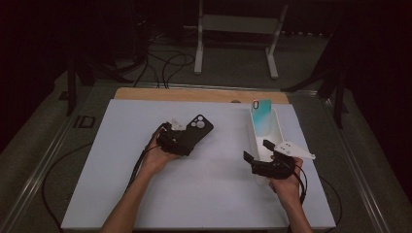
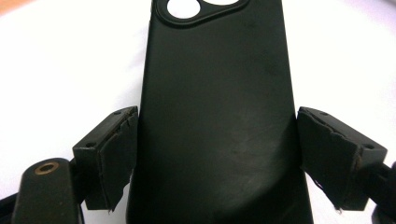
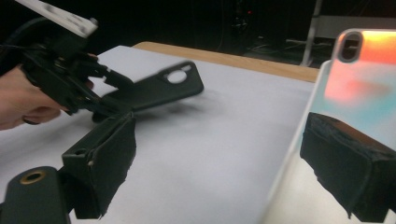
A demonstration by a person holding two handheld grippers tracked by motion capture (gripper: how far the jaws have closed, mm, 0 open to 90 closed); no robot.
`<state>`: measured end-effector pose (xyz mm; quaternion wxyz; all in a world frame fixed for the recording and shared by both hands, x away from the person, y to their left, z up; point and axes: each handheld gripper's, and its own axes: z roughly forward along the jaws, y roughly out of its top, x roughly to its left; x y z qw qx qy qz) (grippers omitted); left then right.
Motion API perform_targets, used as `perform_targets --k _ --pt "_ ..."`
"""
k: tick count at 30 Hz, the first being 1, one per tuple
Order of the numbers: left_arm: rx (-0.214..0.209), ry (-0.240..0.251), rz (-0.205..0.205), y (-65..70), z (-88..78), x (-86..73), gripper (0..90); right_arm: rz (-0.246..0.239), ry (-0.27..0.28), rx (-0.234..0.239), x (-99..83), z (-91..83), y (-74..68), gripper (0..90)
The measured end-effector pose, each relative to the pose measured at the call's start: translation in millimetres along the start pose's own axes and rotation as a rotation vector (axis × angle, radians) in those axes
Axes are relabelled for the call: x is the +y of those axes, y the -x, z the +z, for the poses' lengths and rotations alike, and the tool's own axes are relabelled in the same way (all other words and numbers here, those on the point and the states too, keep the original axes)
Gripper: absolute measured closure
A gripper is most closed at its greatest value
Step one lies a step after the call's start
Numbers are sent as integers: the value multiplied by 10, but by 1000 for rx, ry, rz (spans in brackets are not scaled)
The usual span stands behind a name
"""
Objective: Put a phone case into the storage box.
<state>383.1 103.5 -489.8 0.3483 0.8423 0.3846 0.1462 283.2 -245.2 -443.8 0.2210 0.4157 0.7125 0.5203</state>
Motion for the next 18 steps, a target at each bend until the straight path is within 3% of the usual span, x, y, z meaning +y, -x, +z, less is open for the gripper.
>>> perform_targets --k 8,18 --pt "33 95 -3 23 -466 -170 162 -5 -58 42 161 134 -95 109" --pt "29 168 18 143 -809 -299 159 8 -116 89 343 348 -220 122"
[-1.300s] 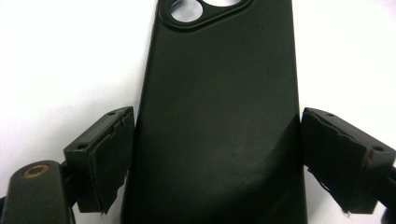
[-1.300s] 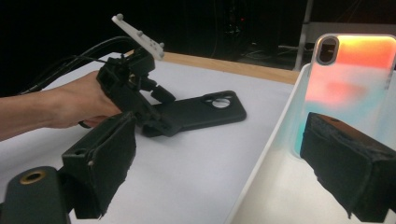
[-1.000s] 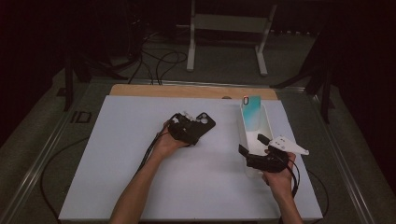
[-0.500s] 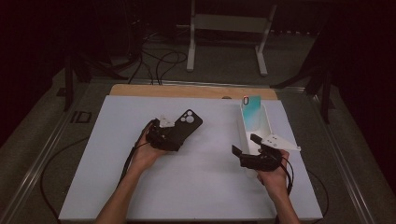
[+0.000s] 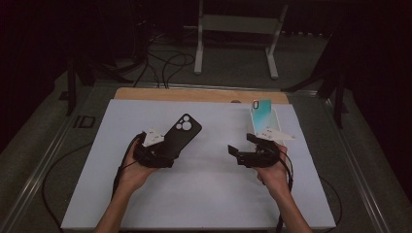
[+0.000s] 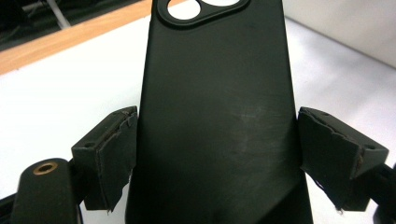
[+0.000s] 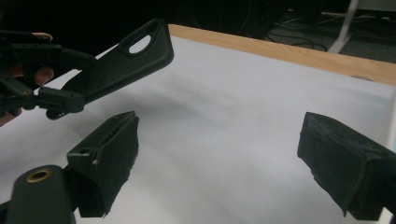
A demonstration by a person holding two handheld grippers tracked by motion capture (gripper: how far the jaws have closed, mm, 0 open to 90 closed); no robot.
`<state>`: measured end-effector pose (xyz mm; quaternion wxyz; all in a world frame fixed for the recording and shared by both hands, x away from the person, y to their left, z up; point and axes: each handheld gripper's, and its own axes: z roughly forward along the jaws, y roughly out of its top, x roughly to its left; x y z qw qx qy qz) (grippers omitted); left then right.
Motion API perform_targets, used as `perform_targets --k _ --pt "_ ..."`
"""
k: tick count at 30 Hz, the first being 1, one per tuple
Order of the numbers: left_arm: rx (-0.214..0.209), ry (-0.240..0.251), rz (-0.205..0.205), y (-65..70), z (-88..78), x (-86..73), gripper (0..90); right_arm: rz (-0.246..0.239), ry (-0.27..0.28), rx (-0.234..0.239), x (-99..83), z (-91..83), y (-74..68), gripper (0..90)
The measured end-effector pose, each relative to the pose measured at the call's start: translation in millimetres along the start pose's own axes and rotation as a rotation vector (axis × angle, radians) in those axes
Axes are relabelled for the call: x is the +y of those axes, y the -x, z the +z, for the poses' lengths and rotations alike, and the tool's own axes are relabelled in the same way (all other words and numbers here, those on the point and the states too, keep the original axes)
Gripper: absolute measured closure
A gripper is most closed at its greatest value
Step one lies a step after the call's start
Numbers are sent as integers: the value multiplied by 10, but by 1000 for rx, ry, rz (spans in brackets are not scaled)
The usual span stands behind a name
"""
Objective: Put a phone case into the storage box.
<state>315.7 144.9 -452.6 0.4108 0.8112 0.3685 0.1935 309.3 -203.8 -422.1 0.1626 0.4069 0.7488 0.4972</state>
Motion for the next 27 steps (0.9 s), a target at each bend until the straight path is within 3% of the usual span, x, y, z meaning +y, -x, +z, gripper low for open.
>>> perform_targets --k 14,22,27 --pt "-22 45 34 145 -103 41 157 5 -21 92 180 272 -201 139" --pt "-49 90 46 240 -142 106 157 34 -27 186 247 391 -334 149" --pt "-59 112 47 269 -154 124 156 35 -24 213 285 443 -406 156"
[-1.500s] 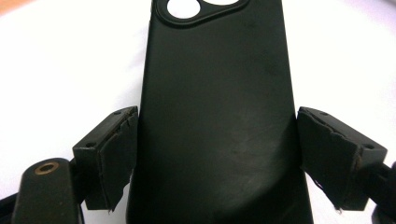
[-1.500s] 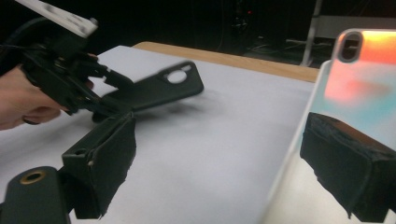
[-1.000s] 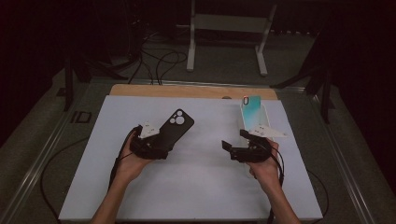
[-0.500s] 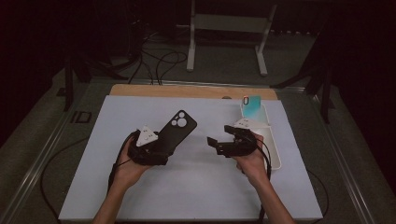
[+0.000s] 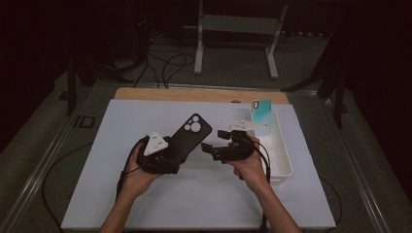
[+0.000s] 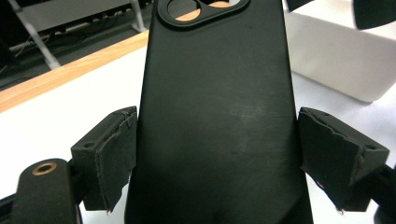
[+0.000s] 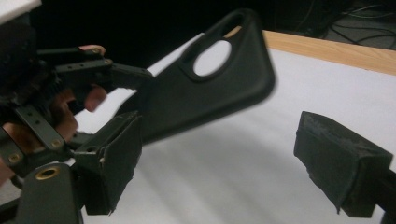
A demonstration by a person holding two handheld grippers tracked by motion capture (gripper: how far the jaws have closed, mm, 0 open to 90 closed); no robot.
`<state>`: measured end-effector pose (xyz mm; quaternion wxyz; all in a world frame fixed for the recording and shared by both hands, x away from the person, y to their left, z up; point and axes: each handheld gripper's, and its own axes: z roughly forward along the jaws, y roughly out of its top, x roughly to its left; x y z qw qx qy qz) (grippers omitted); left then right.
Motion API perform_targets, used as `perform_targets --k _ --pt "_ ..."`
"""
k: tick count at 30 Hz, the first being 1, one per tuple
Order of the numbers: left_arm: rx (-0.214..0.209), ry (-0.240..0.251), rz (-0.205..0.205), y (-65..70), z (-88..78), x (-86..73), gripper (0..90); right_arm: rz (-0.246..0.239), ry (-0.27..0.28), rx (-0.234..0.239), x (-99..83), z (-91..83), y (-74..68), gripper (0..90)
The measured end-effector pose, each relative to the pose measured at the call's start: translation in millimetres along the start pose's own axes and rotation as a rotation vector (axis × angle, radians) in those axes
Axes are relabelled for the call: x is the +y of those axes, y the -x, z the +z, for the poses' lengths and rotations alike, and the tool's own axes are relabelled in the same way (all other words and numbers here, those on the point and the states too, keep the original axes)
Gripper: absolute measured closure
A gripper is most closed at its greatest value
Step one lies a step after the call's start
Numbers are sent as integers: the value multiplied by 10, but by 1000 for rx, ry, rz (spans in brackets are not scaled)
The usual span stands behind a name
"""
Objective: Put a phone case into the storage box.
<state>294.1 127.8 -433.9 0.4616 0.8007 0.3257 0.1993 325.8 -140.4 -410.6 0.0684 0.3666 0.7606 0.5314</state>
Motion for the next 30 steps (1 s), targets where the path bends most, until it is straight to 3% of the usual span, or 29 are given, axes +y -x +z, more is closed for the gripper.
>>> perform_targets --k 10,15,24,25,26,27,28,29,30 --pt "-33 31 14 85 10 24 154 54 -9 39 76 98 -17 329" --pt "-33 33 43 180 47 51 153 82 -13 90 81 156 -37 437" --pt "-2 0 78 282 136 28 156 46 -28 136 118 216 -153 773" --pt "49 15 74 259 115 20 492 40 -28 143 120 213 -168 782" --pt "-10 32 34 211 106 19 548 27 -28 134 122 202 -178 790" --pt "-13 35 38 209 102 21 429 -3 -34 92 120 199 -201 848" --pt "8 16 50 230 107 31 230 7 -35 111 115 194 -192 856" --pt "16 -3 63 243 100 39 153 22 -33 137 111 191 -186 858" --pt "-6 -3 58 244 95 41 200 2 -36 107 111 186 -202 859"
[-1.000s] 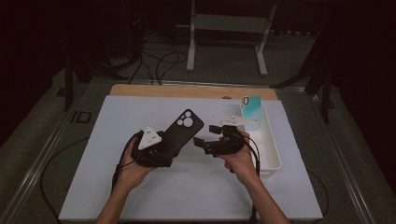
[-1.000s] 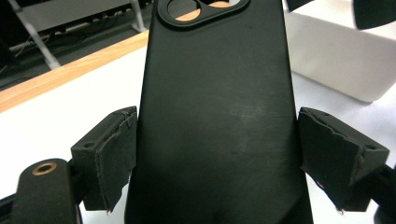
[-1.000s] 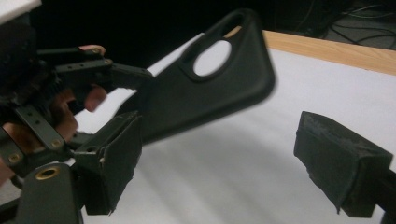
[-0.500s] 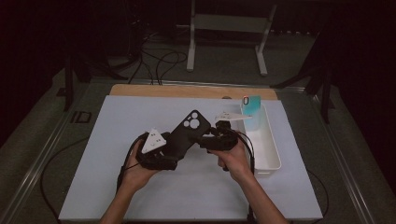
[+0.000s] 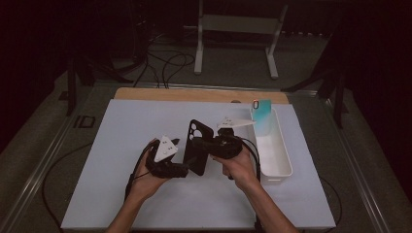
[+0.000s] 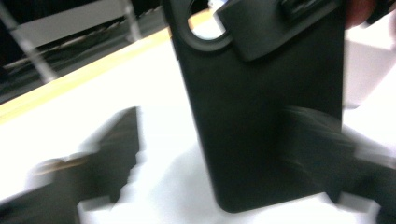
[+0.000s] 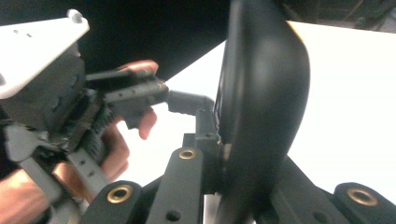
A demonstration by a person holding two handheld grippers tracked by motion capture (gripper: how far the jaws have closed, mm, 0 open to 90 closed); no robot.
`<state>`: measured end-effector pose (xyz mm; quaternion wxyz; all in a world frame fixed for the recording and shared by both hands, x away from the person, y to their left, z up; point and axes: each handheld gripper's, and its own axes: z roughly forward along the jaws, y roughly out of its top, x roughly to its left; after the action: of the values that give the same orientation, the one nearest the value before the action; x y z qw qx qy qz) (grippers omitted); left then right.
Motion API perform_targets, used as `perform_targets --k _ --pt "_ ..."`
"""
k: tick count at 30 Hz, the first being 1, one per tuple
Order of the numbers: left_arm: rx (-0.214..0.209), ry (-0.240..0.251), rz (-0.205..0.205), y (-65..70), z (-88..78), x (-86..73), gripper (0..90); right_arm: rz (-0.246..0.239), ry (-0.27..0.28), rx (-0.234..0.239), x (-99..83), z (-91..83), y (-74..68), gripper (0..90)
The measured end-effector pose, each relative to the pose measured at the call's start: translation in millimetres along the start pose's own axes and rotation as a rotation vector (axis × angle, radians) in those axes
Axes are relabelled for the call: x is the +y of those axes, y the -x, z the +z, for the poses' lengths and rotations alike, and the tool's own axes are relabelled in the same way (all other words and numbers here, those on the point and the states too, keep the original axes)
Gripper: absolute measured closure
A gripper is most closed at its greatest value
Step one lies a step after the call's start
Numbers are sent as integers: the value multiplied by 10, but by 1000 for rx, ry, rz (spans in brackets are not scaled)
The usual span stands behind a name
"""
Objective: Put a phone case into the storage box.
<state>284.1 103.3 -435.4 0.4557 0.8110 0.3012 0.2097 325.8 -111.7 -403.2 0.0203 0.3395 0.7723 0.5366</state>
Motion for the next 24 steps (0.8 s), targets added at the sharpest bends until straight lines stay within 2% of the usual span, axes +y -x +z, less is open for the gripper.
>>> perform_targets --k 2,7,11,14,18,20,24 --pt "1 -5 -13 -13 -3 6 182 -19 1 -19 3 -6 -9 860" --pt "-42 -10 -40 -65 -15 0 150 -40 -2 -27 10 -41 0 860" --pt "-100 -12 -65 -90 -20 -1 130 -51 16 -27 25 -89 14 860" --pt "-139 -10 -68 -90 -12 -8 102 -61 26 -13 34 -128 3 860" --pt "-185 -24 -72 -77 17 -15 71 -83 46 23 51 -177 -26 860" --pt "-212 -33 -85 -69 41 -21 61 -91 57 55 58 -187 -36 859" --pt "-253 -42 -79 -47 71 -32 63 -113 62 127 66 -192 -80 860"
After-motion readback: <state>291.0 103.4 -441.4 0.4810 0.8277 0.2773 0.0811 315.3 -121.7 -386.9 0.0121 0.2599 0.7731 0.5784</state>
